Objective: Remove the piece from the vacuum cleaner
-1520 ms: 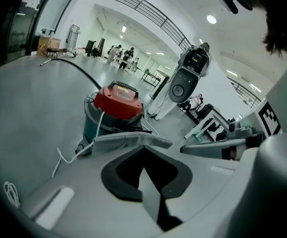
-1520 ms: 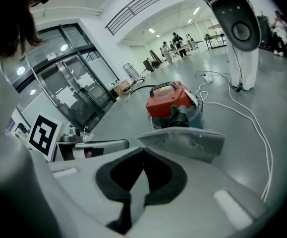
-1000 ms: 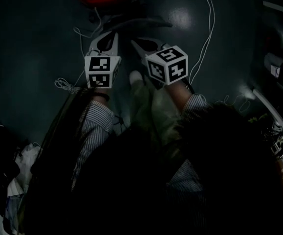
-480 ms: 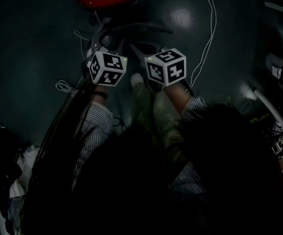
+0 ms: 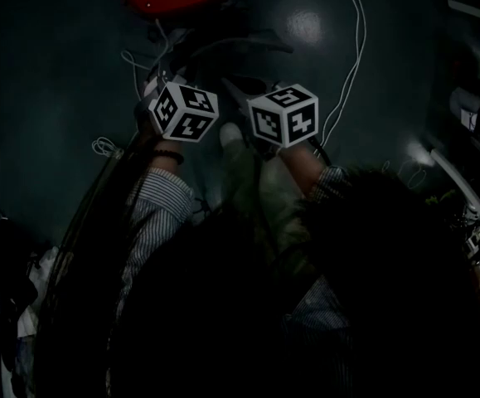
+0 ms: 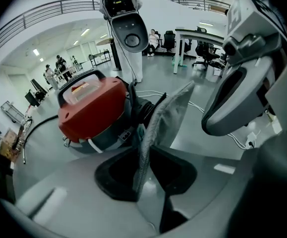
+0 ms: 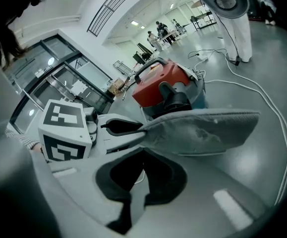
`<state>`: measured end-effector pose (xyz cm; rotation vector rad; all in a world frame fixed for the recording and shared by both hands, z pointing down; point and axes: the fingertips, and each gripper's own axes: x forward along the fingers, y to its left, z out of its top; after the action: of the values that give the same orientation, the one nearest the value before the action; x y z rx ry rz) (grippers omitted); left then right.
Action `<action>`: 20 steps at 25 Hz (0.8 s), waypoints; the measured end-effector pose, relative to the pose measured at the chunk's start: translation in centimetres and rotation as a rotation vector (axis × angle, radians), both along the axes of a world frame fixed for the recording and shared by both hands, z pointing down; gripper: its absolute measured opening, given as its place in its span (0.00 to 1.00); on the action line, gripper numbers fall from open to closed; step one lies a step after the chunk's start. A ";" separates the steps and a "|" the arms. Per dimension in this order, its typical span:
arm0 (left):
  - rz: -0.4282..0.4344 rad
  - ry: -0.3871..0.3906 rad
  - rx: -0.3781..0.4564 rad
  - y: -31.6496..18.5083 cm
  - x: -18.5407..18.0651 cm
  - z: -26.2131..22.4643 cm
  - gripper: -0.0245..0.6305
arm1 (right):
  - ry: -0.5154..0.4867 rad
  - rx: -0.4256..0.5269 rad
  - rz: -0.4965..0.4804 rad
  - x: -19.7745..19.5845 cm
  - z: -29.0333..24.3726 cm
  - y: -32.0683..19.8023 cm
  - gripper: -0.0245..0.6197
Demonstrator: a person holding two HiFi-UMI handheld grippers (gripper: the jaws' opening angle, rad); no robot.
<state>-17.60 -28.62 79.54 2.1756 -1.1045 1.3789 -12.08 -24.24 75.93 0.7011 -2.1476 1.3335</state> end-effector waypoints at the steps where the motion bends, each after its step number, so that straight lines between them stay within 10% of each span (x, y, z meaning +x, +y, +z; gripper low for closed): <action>1: 0.002 0.002 -0.002 0.1 0.1 0.0 0.16 | 0.001 0.000 0.002 0.1 0.0 0.0 0.04; 20: -0.036 0.111 -0.081 3.9 4.0 -2.4 0.08 | -0.021 0.032 0.057 2.0 -3.3 0.4 0.04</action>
<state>-13.60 -24.70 77.10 2.1365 -1.0249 1.2497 -10.05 -23.83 72.59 0.7694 -2.1844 1.3441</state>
